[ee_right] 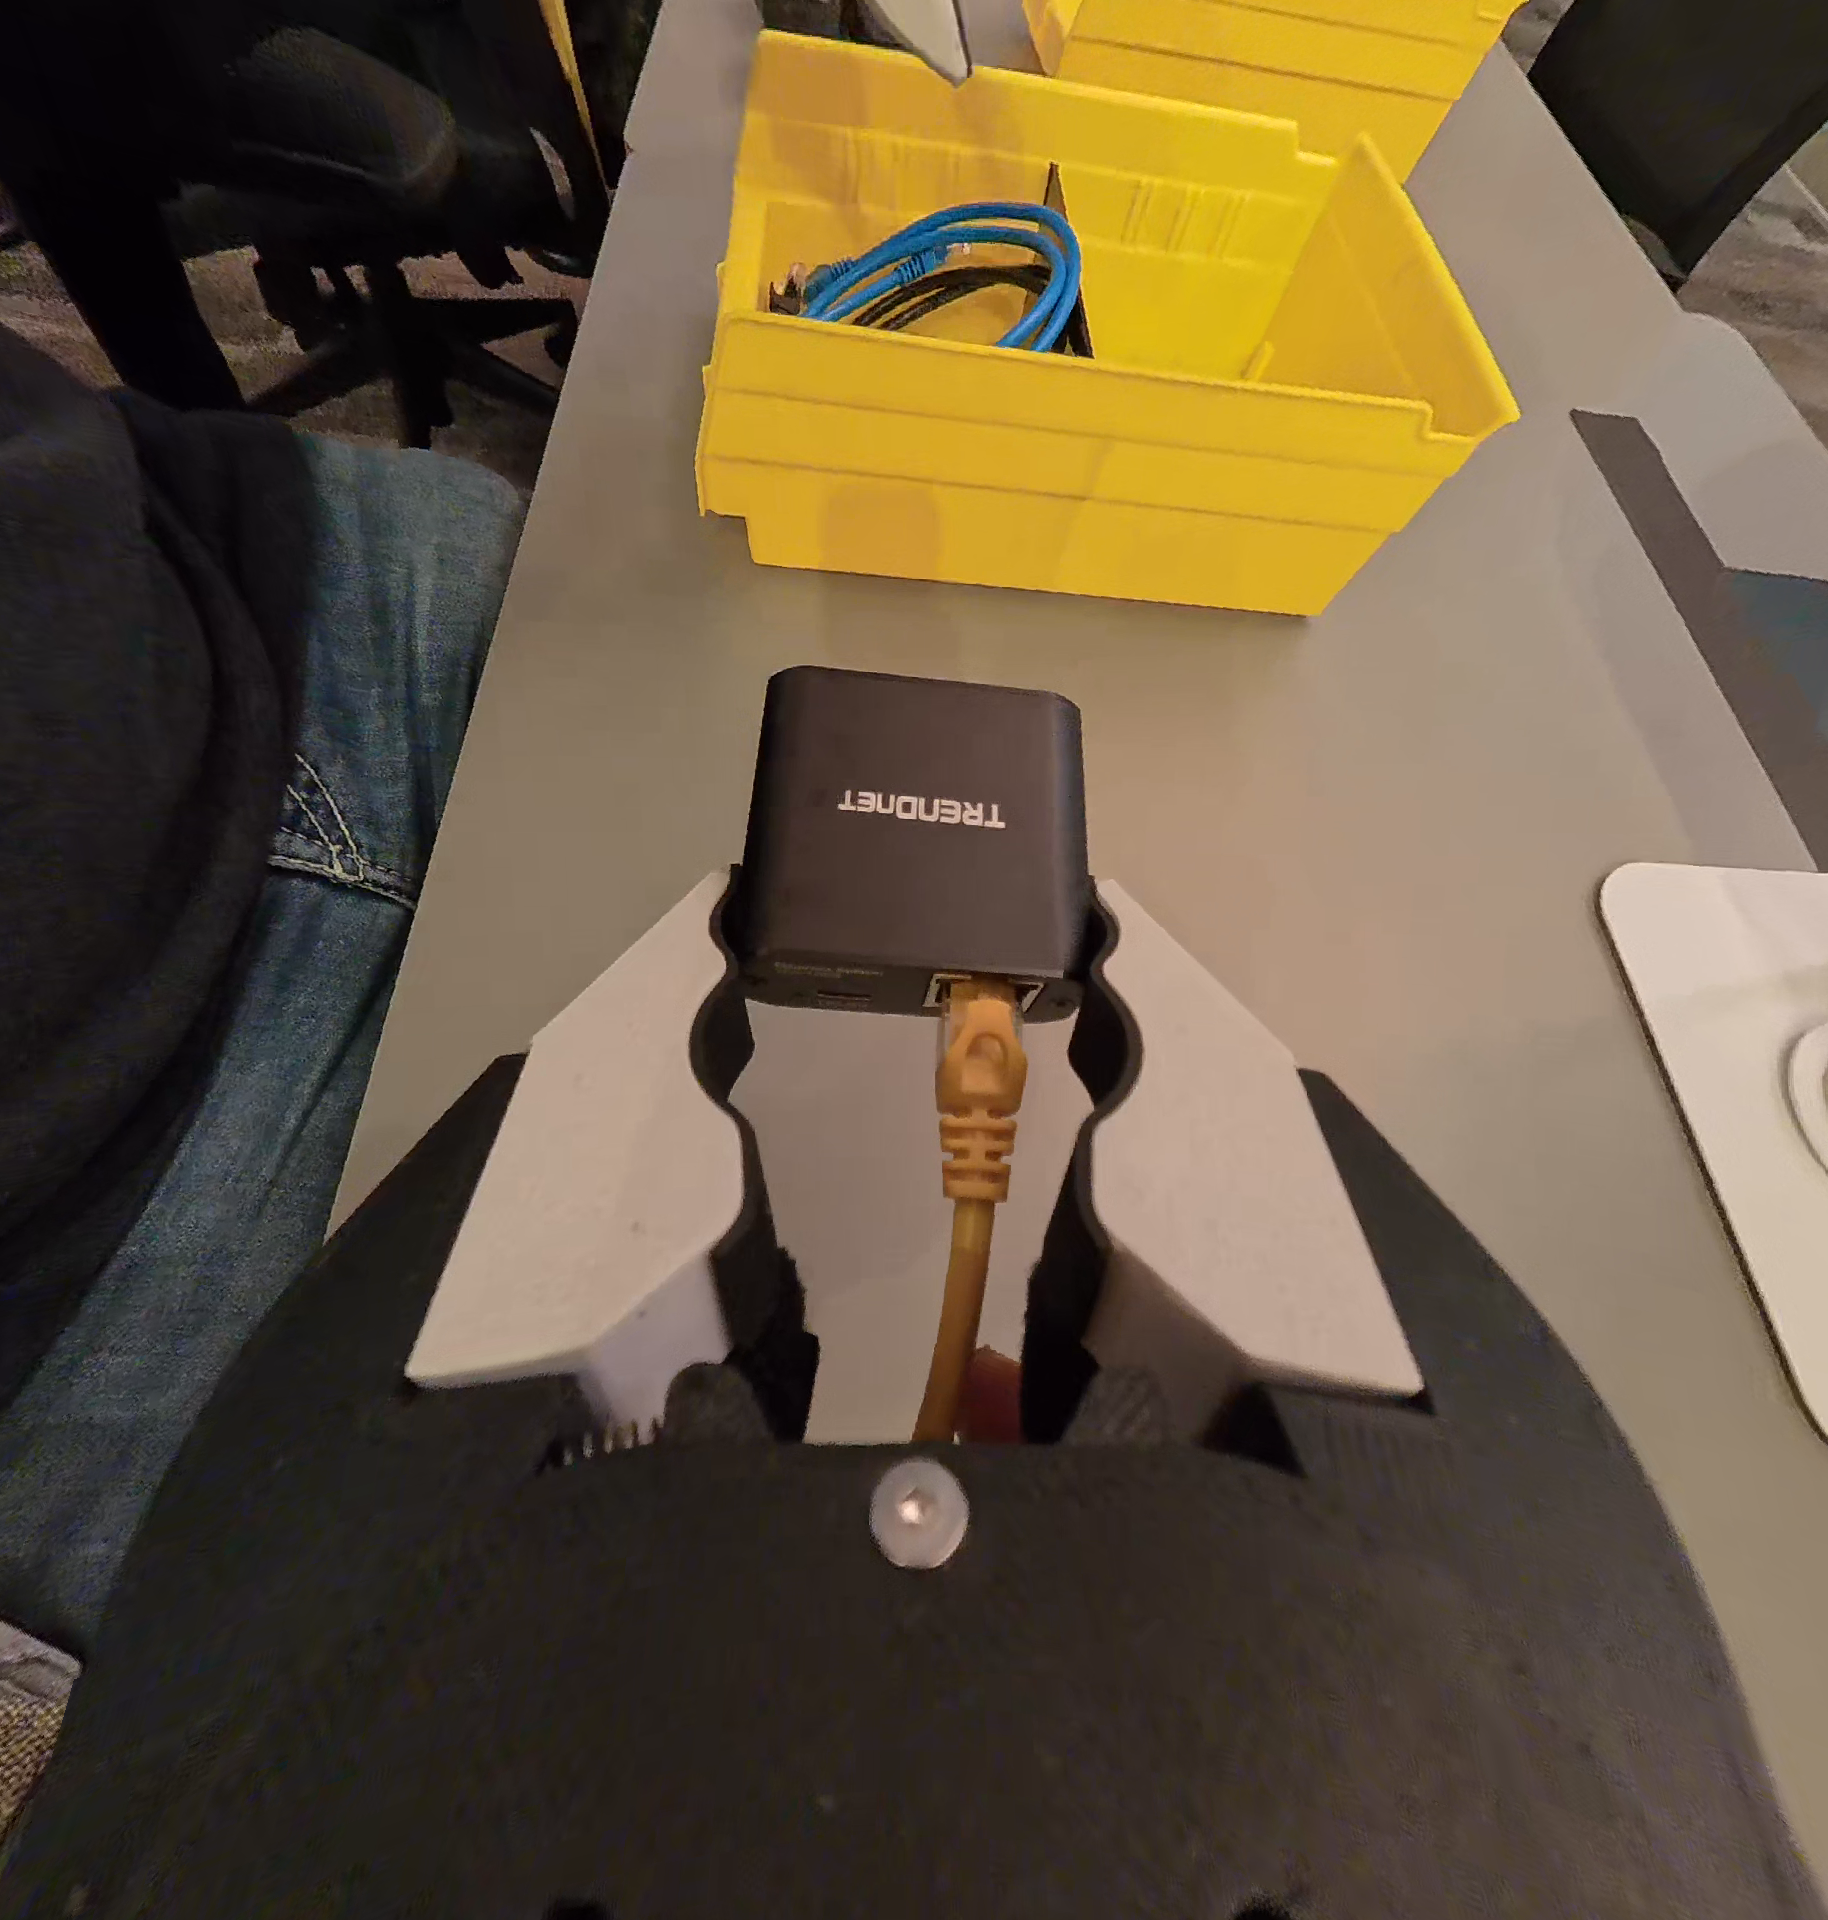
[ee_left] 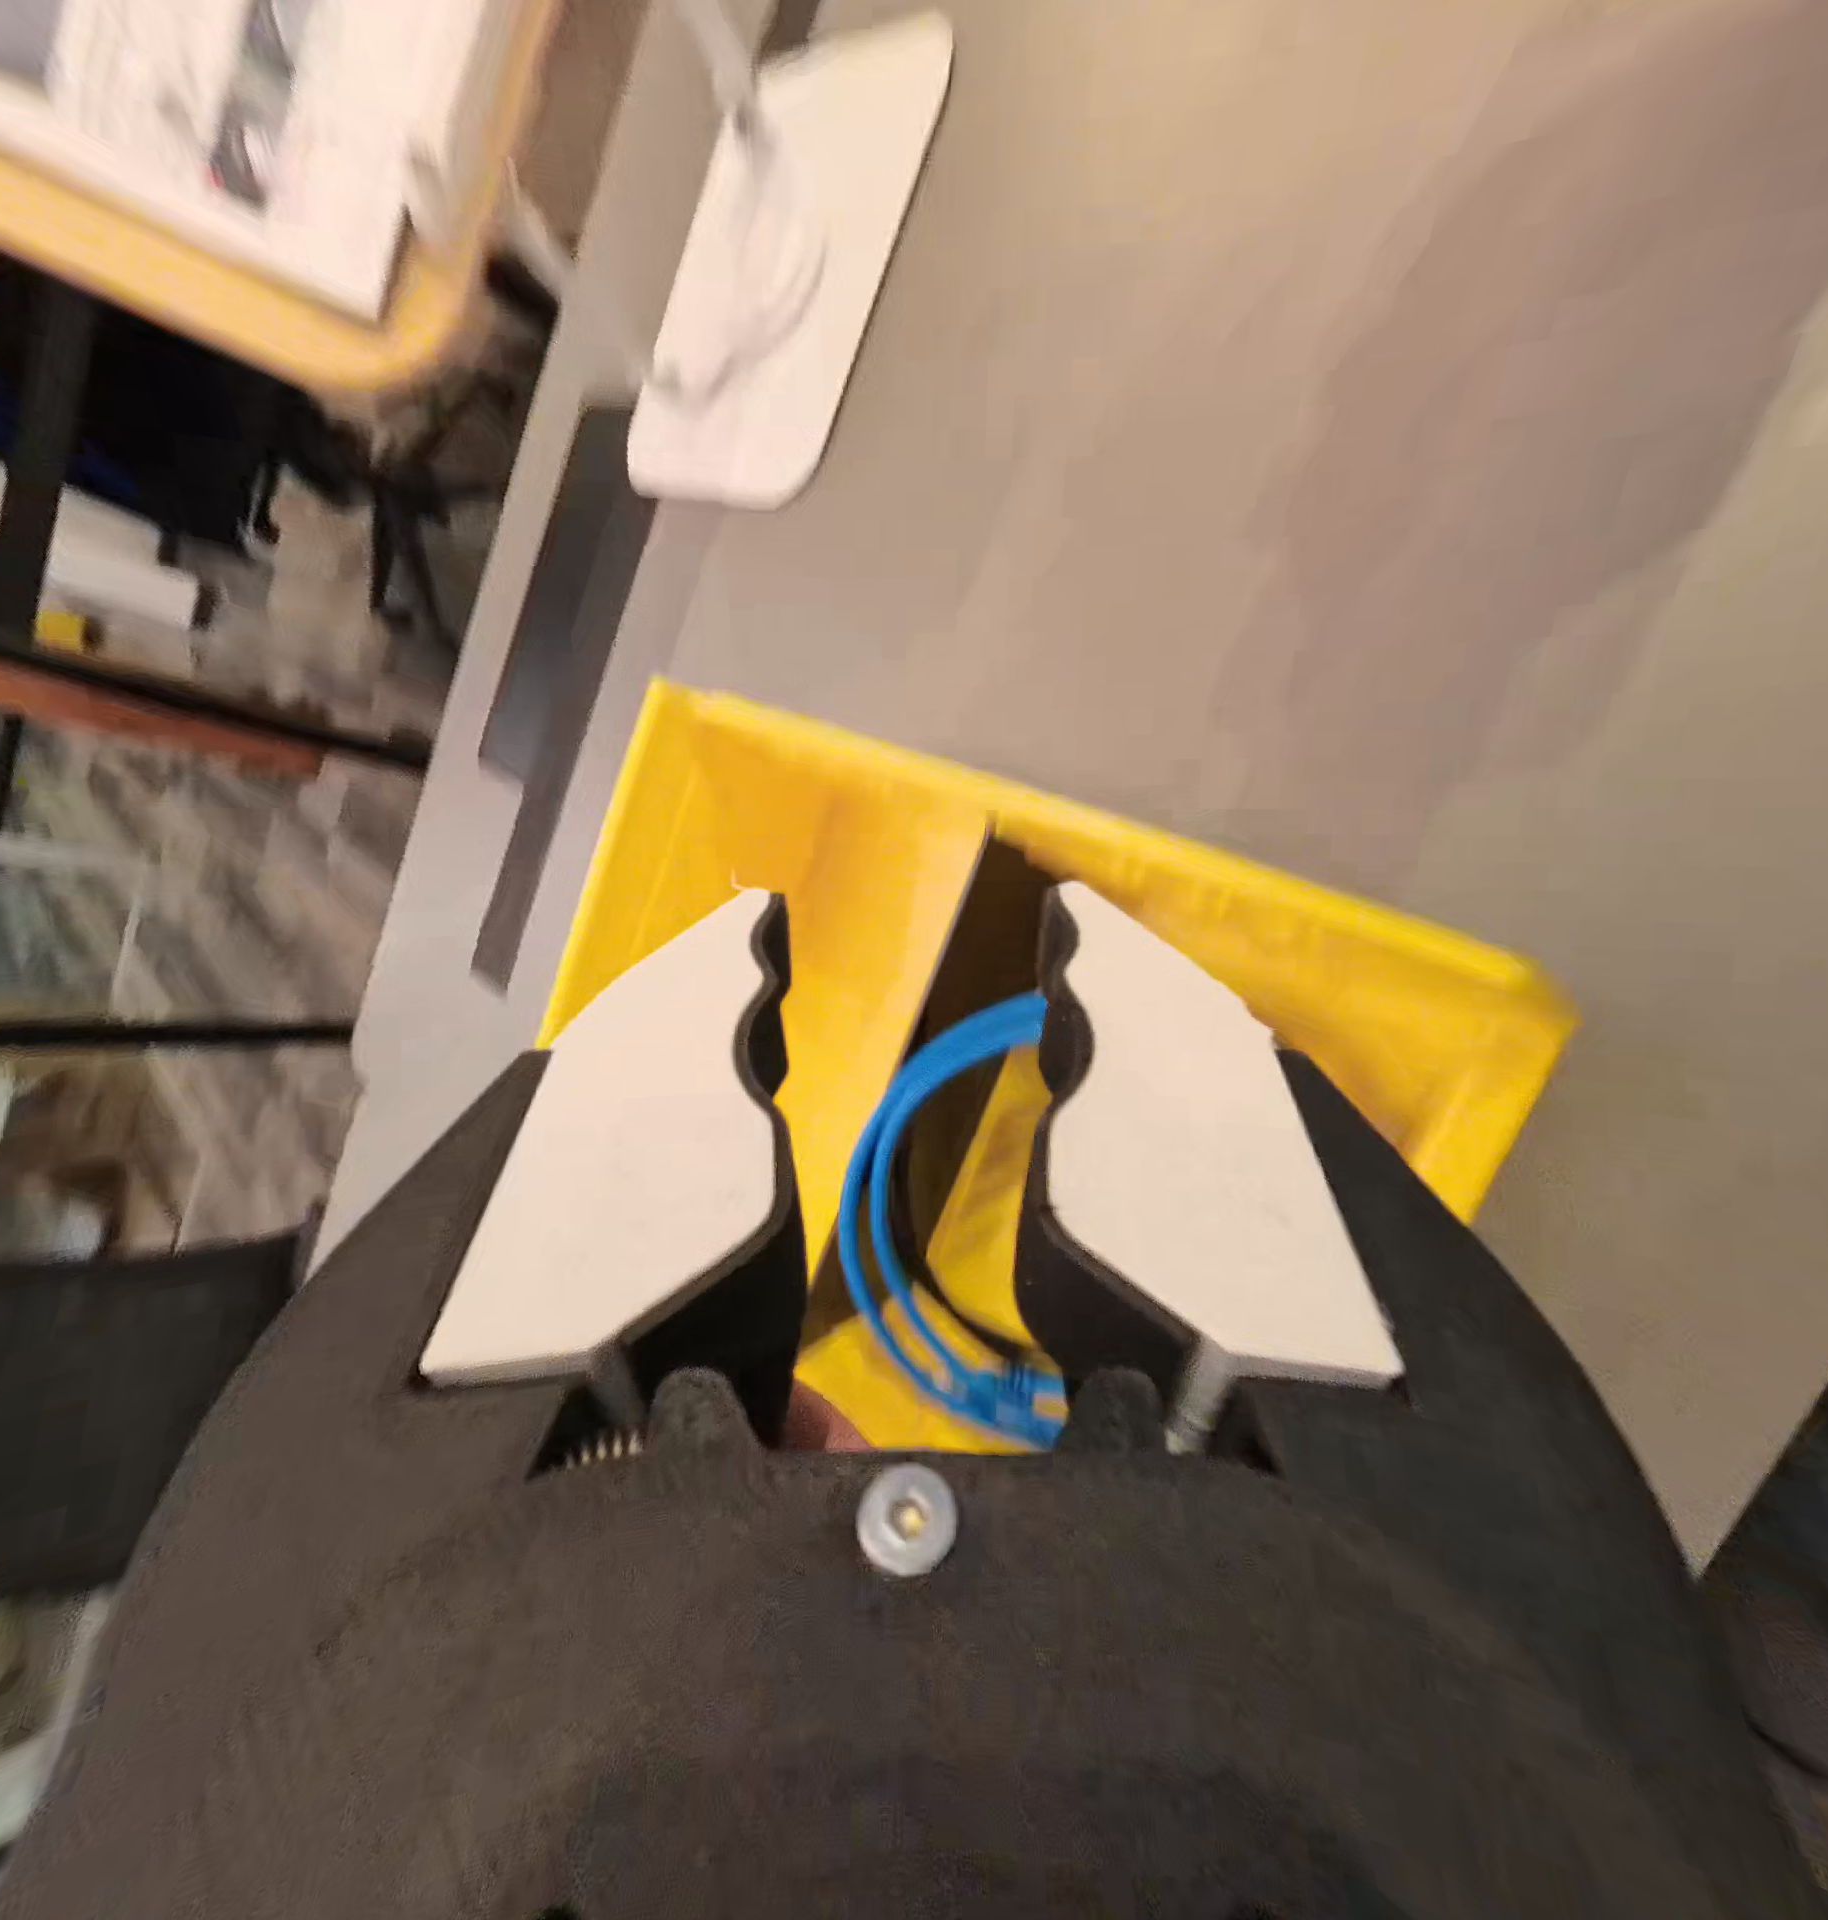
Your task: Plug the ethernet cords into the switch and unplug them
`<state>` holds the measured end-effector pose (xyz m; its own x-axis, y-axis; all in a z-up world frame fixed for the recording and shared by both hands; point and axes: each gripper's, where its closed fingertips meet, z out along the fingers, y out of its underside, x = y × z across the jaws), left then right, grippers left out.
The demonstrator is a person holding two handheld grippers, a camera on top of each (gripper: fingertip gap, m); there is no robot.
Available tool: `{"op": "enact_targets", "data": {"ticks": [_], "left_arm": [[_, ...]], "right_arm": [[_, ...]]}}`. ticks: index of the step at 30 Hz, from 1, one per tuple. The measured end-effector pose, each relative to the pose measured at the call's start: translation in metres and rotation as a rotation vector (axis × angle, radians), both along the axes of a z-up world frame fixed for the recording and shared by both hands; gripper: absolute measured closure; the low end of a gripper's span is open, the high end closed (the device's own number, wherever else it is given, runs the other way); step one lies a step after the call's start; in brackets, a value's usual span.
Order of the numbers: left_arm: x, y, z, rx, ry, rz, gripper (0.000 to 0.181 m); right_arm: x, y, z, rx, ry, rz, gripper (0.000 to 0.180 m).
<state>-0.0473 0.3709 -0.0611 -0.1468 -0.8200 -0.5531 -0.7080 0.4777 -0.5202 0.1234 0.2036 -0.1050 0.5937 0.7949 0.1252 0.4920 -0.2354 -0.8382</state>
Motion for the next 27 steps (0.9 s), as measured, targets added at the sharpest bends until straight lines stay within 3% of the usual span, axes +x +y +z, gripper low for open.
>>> {"op": "enact_targets", "data": {"ticks": [1,5,11,20,23,27], "left_arm": [[-0.014,0.011,-0.012,0.03,0.056,0.04,0.135],[-0.058,0.038,-0.046,-0.001,0.142,0.161,0.142],[-0.091,0.056,-0.069,0.02,0.214,0.273,0.142],[-0.108,0.095,-0.12,-0.034,0.438,0.549,0.136],[-0.108,0.106,-0.127,-0.009,0.49,0.579,0.159],[-0.101,0.109,-0.111,-0.04,0.379,0.593,0.168]], "right_arm": [[0.001,0.0,-0.003,-0.005,-0.006,-0.007,0.119],[0.005,-0.003,-0.009,-0.018,-0.016,-0.025,0.119],[0.009,-0.004,-0.016,-0.029,-0.017,-0.045,0.119],[0.004,-0.002,-0.02,-0.025,-0.013,-0.042,0.119],[0.005,-0.002,-0.018,-0.018,-0.007,-0.045,0.119],[0.009,-0.002,-0.017,-0.014,-0.002,-0.053,0.119]]}}
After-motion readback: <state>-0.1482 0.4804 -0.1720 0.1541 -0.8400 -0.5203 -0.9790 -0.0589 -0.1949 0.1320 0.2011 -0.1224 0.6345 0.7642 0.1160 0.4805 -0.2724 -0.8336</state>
